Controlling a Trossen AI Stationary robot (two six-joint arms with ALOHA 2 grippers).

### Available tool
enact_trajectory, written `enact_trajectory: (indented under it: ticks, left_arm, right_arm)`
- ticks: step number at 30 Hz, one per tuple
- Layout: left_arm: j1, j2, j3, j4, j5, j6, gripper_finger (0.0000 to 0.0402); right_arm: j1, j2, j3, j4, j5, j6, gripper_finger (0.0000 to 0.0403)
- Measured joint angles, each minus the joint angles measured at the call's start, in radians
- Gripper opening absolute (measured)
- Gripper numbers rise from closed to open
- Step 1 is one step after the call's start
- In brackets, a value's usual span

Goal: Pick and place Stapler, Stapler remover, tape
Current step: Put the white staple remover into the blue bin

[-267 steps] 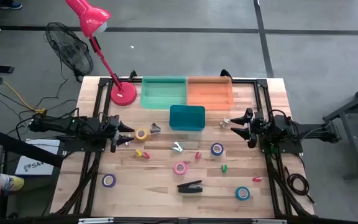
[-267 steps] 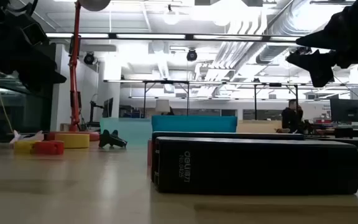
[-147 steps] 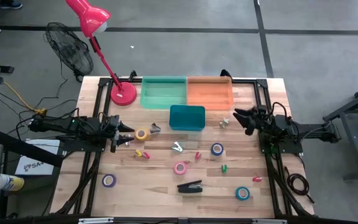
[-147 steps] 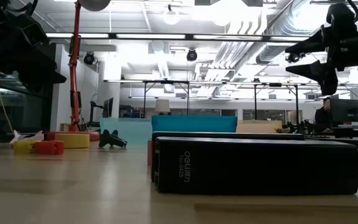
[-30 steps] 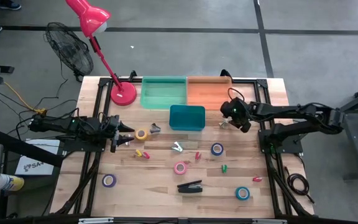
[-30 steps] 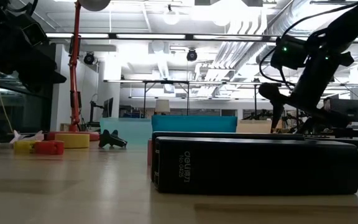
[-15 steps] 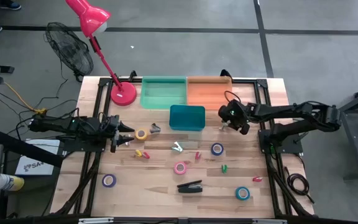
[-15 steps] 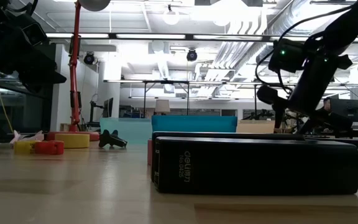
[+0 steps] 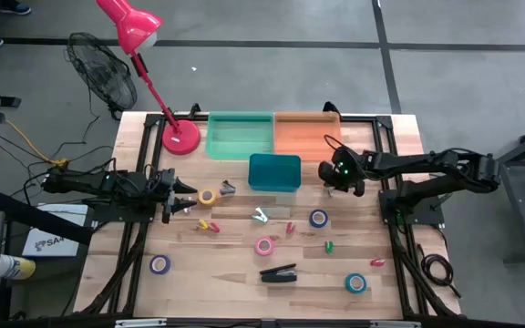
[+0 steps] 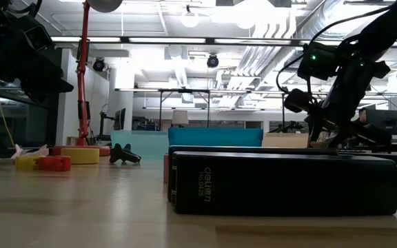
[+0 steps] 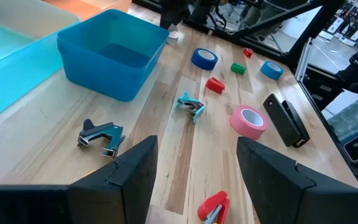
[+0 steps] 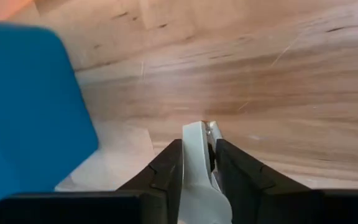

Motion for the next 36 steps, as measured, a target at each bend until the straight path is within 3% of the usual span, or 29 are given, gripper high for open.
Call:
enact_trajectory:
  ticks: [18, 28, 36]
  left_arm:
    - [0.0, 0.0, 0.0, 0.0, 0.0, 0.0, 0.0217]
    - [0.0, 0.0, 0.0, 0.0, 0.0, 0.0, 0.0217]
    - [0.0, 0.0, 0.0, 0.0, 0.0, 0.0, 0.0217]
  right_arm:
    - [0.0, -0.001, 0.001, -0.014, -0.055, -0.128, 0.0058]
    - [0.0, 0.0, 0.005, 0.14, -0.113, -0.175, 0.0058]
    - [0.0, 0.0, 0.07, 0.157, -0.129, -0.239, 0.0058]
